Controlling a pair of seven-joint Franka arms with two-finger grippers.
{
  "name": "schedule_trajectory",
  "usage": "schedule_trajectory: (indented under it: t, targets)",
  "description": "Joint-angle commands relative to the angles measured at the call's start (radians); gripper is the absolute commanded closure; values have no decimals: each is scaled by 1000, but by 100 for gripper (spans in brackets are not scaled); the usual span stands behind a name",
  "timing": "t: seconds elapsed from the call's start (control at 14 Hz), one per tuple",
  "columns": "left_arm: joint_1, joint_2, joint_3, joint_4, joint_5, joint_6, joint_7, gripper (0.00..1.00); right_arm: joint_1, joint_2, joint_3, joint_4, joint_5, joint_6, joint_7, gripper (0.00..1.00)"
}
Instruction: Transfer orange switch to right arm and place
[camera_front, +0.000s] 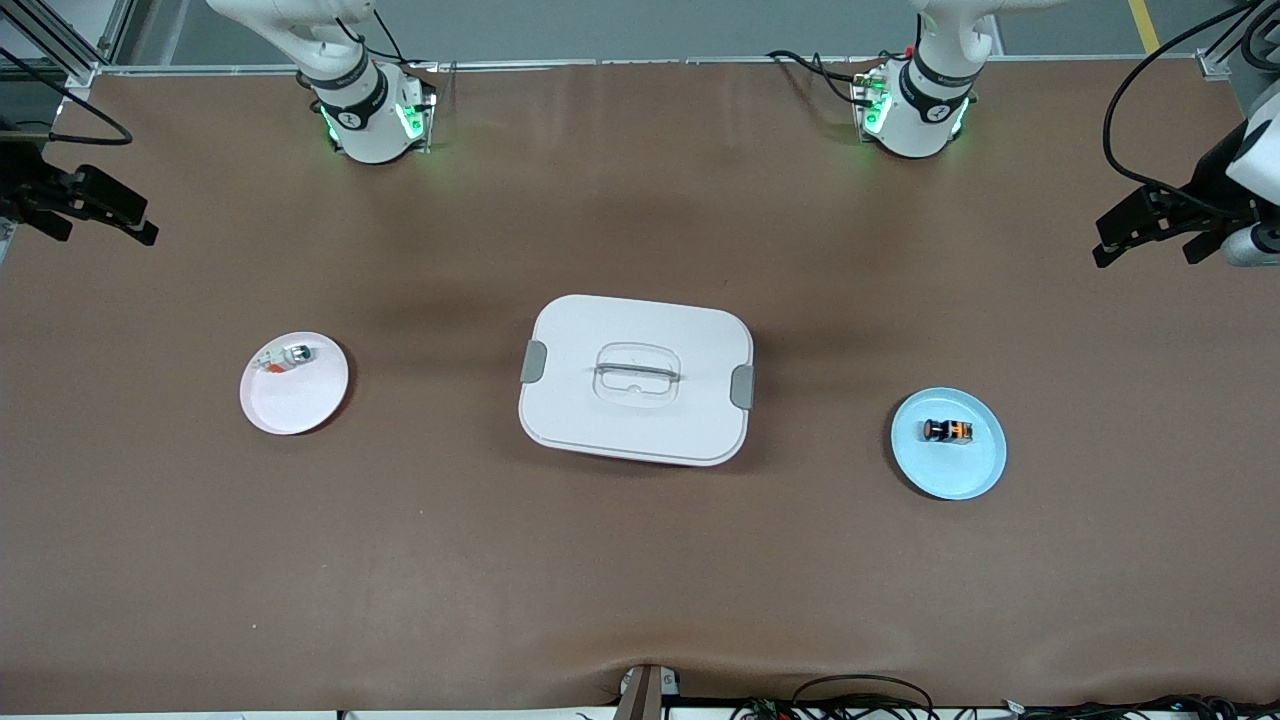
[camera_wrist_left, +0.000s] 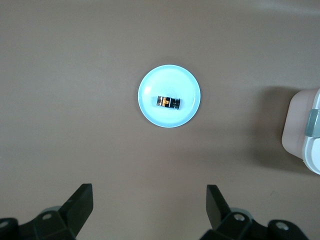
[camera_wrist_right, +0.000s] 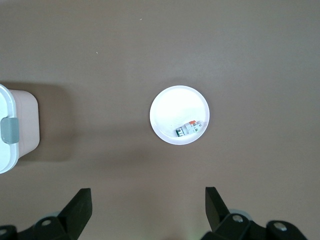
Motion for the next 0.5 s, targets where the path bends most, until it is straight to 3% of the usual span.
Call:
schedule_trajectory:
  t: [0.0, 0.43]
  targets:
    - [4, 9, 1, 22, -17, -23, 20, 0, -15, -27, 8, -26, 18, 5, -9, 0]
    - [5, 7, 1, 25, -20, -23, 14, 0, -15, -22, 8, -9, 18, 5, -9, 0]
